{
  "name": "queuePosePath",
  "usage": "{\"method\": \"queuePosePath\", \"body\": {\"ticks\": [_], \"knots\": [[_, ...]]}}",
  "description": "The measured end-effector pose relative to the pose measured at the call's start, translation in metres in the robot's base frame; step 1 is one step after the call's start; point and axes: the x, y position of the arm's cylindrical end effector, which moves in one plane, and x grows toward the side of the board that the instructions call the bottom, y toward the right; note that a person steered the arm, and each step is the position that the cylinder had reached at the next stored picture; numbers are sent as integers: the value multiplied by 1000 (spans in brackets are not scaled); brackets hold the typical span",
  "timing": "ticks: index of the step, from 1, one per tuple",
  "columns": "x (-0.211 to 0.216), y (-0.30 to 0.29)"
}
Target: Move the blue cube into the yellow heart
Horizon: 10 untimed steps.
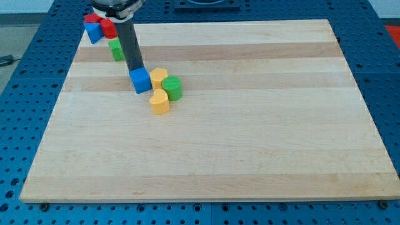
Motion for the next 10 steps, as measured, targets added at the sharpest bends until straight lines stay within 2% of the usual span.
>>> {"method": "queuePosePath", "body": {"ticks": [6, 9, 10], "knots": [[59, 12], [51, -3], [23, 13]]}}
